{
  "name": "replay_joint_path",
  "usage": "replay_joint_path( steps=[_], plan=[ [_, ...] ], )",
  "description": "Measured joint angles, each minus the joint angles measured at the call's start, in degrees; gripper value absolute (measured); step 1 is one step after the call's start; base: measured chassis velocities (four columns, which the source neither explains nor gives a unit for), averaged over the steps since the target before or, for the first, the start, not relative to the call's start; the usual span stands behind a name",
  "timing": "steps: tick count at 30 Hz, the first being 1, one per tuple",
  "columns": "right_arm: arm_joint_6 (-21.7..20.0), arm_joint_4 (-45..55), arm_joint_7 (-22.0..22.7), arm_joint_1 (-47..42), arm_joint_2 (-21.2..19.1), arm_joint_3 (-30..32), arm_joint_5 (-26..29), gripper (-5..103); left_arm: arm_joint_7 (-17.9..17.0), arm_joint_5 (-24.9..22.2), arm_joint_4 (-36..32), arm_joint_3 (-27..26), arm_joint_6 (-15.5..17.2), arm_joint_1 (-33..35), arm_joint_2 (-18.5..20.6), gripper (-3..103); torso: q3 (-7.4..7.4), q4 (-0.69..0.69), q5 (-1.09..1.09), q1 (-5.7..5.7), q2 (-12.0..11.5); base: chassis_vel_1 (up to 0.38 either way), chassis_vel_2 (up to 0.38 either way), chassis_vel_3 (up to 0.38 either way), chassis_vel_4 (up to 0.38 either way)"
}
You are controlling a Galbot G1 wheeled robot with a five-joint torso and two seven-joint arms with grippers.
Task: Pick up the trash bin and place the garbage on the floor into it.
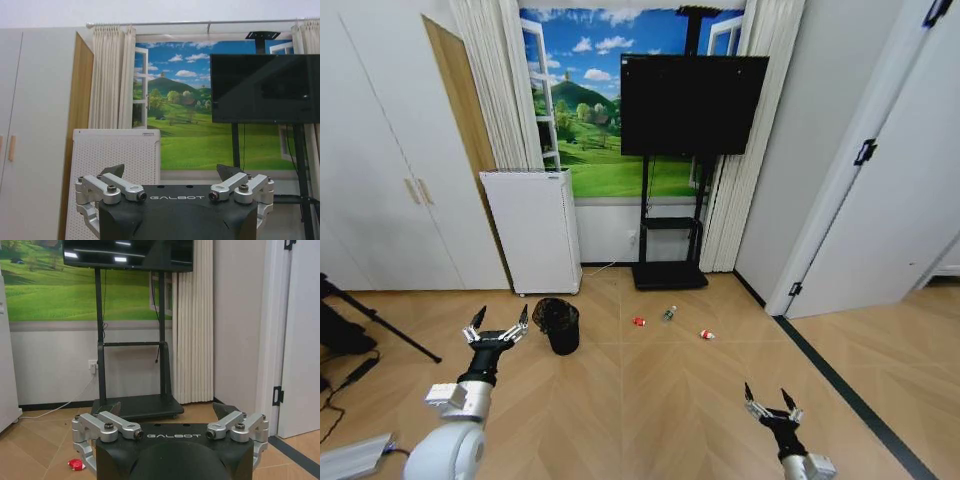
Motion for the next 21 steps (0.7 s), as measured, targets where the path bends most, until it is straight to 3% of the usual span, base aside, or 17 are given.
replay_joint_path(
  steps=[8, 11, 12, 15, 17, 21],
  plan=[
    [0.0, -0.1, -0.1, 0.1, 0.0, -0.2, -0.2, 100, 0.0, 0.0, 0.1, -0.1, -0.1, 0.0, 0.0, 100, 0.02, 0.02, 0.06, 0.03, 0.0, -0.363, 0.372, 0.364, -0.372],
    [0.0, -0.1, -0.2, 0.1, 0.0, -0.2, -0.2, 100, 0.0, 0.0, 0.1, -0.1, -0.1, 0.1, 0.0, 100, 0.0, 0.0, -0.03, 0.02, 0.0, -0.36, 0.355, 0.358, -0.37],
    [0.1, -0.2, -0.3, 0.1, 0.1, -0.2, -0.2, 100, 0.0, 0.0, 0.0, -0.1, -0.2, 0.1, 0.1, 100, 0.01, 0.01, 0.09, 0.02, 0.0, -0.361, 0.369, 0.338, -0.368],
    [0.3, -0.2, -0.4, 0.0, 0.1, -0.2, -0.2, 100, 0.0, 0.0, -0.1, -0.1, -0.2, 0.1, 0.1, 100, 0.0, 0.01, -0.04, 0.01, 0.0, -0.343, 0.361, 0.357, -0.337],
    [0.5, -0.4, -0.7, -0.2, 0.1, -0.2, -0.2, 100, 0.0, 0.0, -0.4, -0.1, -0.2, 0.2, 0.1, 100, 0.0, 0.0, 0.09, 0.01, 0.0, -0.352, 0.368, 0.345, -0.336],
    [0.5, -0.5, -0.7, 0.0, 0.1, -0.2, -0.3, 100, 0.0, -0.2, -0.6, -0.3, -0.2, 0.4, 0.4, 100, 0.01, 0.0, 0.0, 0.01, 0.0, -0.352, 0.351, 0.355, -0.344]
  ],
)
